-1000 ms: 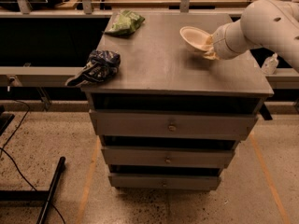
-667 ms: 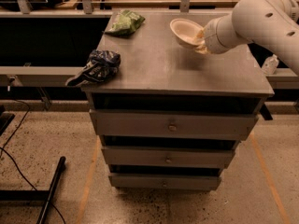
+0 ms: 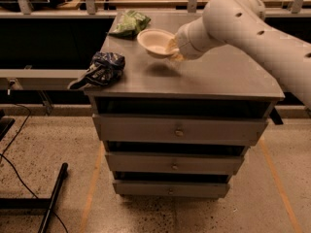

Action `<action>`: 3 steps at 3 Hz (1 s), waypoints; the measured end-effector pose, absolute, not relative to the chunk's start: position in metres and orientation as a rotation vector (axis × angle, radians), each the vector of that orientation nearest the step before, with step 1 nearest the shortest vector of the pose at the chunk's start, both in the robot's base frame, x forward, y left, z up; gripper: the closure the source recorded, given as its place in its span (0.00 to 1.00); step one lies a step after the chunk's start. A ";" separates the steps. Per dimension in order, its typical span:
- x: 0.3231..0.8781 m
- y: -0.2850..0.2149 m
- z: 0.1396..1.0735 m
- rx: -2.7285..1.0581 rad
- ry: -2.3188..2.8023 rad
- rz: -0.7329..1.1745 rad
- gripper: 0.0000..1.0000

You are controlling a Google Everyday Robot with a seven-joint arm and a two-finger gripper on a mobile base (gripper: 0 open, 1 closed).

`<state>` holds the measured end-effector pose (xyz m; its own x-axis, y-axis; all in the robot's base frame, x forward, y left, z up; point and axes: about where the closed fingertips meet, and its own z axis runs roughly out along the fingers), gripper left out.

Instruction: Move paper bowl near blue chip bag

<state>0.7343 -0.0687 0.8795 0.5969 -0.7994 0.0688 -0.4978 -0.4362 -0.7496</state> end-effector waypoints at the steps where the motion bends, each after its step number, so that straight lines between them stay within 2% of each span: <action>1: 0.713 -0.042 0.861 -2.219 0.923 -0.514 1.00; 2: 0.686 -0.021 0.857 -2.287 0.828 -0.535 0.74; 3: 0.673 -0.011 0.856 -2.324 0.781 -0.576 0.51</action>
Offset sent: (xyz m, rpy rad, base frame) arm -0.0680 0.0588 -0.0244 -0.1574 -0.0018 0.2131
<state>0.6726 -0.0115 0.8558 0.7307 -0.6522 0.2017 -0.3851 -0.6378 -0.6670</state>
